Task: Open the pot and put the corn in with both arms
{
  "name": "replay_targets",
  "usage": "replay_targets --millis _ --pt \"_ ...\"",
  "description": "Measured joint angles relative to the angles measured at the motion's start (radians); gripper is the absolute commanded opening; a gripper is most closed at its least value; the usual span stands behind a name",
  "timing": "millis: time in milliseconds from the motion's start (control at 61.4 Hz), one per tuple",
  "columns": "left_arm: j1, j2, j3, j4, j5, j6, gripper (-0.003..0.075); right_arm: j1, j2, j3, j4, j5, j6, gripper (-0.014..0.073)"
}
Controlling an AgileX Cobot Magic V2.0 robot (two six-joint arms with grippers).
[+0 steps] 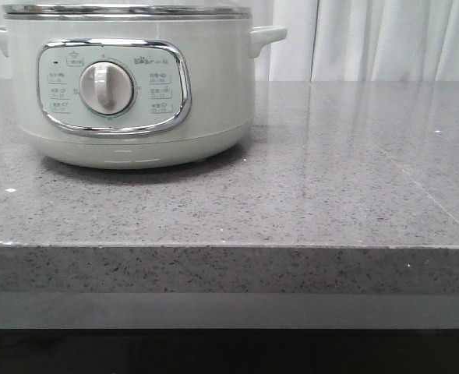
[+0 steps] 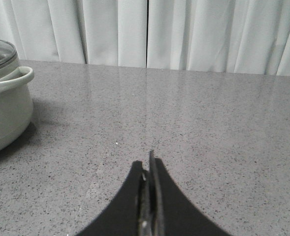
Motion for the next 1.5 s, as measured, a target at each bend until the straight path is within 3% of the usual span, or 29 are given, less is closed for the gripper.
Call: replay_targets --millis 342,570,733,1042,1498 --pt "0.0 0.0 0.0 0.0 0.0 0.0 -0.0018 0.0 0.0 0.02 -0.003 -0.02 0.0 -0.0068" --pt "0.0 0.0 0.0 0.0 0.0 0.0 -0.0018 0.0 -0.033 0.157 -0.235 -0.109 0.202 -0.0068" --pt "0.0 0.0 0.0 0.0 0.0 0.0 -0.0018 0.0 -0.14 0.279 -0.273 -0.16 0.252 -0.0068" --pt "0.0 0.0 0.0 0.0 0.0 0.0 -0.0018 0.0 -0.306 0.351 -0.285 -0.097 0.252 -0.0068" --pt "0.0 0.0 0.0 0.0 0.0 0.0 -0.0018 0.0 -0.317 0.351 -0.285 -0.001 0.252 -0.0068"
